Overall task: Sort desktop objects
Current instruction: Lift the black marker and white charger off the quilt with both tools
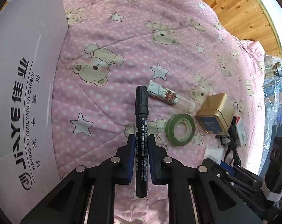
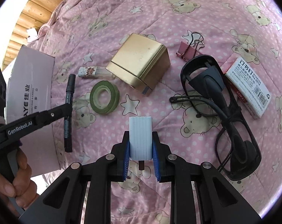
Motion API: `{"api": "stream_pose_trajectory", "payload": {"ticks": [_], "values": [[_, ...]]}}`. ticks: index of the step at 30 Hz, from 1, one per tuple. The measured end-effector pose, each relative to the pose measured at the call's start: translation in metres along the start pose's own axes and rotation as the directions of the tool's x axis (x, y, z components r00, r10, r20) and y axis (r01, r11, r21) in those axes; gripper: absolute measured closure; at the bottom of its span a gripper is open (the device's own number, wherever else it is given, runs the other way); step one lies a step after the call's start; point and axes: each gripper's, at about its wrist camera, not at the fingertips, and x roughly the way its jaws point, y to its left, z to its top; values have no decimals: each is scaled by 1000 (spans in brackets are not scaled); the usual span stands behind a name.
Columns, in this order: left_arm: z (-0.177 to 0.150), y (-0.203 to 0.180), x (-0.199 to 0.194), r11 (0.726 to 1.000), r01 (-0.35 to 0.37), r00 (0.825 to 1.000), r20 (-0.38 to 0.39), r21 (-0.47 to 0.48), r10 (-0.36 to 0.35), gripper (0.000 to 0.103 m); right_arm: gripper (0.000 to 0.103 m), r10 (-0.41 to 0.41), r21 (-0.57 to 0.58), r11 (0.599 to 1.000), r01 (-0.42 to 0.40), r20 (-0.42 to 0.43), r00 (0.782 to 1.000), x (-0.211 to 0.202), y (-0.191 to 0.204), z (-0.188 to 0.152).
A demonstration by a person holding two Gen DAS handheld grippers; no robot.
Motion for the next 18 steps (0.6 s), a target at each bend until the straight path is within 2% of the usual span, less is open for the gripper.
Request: {"api": "stream_pose_trajectory", "payload": {"ticks": [2,18], "values": [[8,33,-7,1000,5,1000,1,1,-5,89,81,0,-5,1000,0,4,1000,-3,-1,-1],[-13,4,-28,999,28,999,44,36,-30,89,81,38,-24,999,-38,2,999,-12,16,-17]]}}
